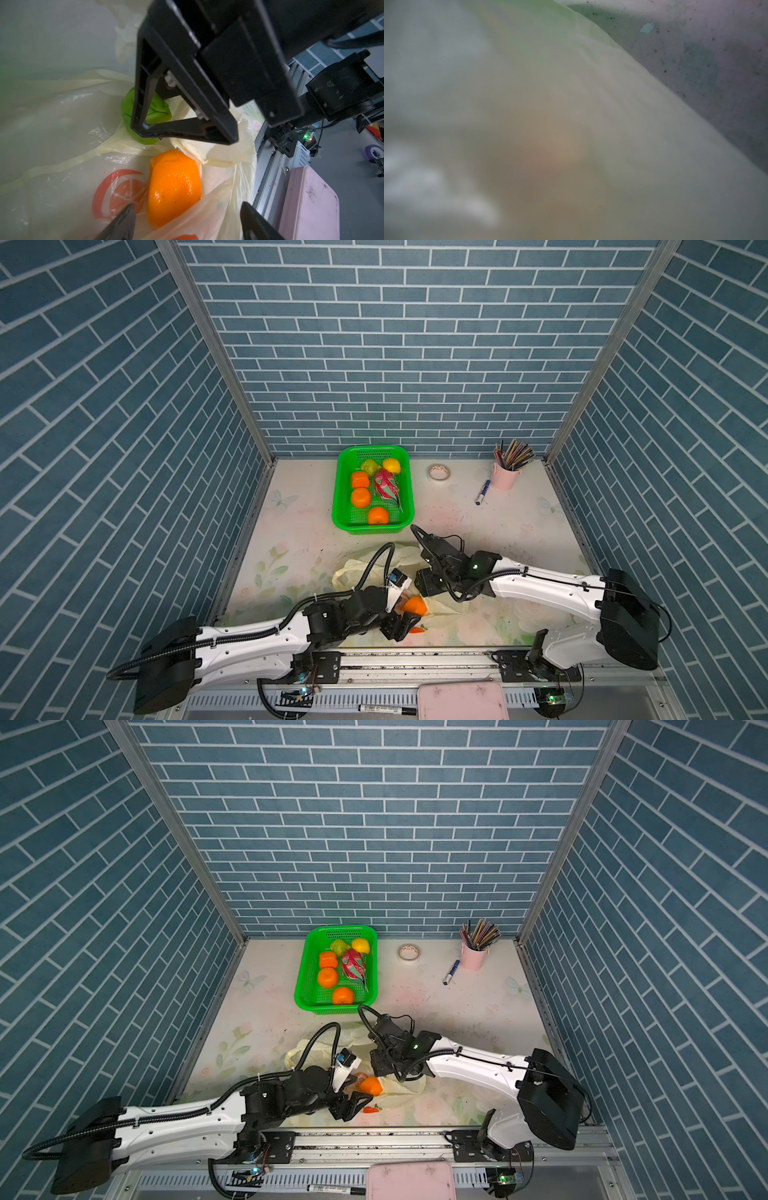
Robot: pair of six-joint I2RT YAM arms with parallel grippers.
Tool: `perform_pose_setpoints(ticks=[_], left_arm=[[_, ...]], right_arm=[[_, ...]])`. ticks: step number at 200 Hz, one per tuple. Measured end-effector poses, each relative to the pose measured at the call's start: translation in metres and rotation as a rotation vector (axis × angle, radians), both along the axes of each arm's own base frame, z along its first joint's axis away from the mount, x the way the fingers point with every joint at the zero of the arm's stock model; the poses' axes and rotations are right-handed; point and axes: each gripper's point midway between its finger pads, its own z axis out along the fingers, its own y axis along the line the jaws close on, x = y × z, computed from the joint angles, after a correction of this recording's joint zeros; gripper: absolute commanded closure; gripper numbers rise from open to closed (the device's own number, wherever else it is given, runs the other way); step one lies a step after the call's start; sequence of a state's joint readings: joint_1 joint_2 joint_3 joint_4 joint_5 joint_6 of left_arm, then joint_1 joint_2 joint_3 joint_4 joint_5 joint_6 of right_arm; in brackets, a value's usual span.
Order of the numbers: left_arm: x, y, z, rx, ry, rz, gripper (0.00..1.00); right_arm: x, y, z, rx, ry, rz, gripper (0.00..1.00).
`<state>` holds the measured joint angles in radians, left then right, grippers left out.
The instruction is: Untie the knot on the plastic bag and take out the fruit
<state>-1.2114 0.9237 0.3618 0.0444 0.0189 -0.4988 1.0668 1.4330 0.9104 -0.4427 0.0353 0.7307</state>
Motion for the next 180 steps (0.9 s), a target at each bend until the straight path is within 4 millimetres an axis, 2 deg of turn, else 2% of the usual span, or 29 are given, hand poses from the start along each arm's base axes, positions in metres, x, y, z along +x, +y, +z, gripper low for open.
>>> perform_pose_setpoints(ticks=[44,80,106,143,180], left_arm=[[-0.001,0.002,-0.005,0.006,0.005,0.002,0.21],[-0.001,0.002,-0.005,0.005,0.004,0.002,0.21],[-0.001,0.002,-0.004,0.002,0.003,0.003,0.21],[0.000,0.002,-0.004,0.000,0.000,0.006,0.21],[0.002,0.002,-0.004,0.003,-0.006,0.014,0.20]], right_arm=[[0.004,-0.010,-0.006,-0.066,-0.007,-0.031,0.30],[0.006,-0.019,-0.024,-0.146,0.014,-0.050,0.28],[0.009,-0.016,-0.035,-0.179,0.027,-0.055,0.28],[0.015,-0.014,-0.043,-0.200,0.033,-0.069,0.19],[0.025,-0.009,-0.042,-0.179,0.026,-0.091,0.13]])
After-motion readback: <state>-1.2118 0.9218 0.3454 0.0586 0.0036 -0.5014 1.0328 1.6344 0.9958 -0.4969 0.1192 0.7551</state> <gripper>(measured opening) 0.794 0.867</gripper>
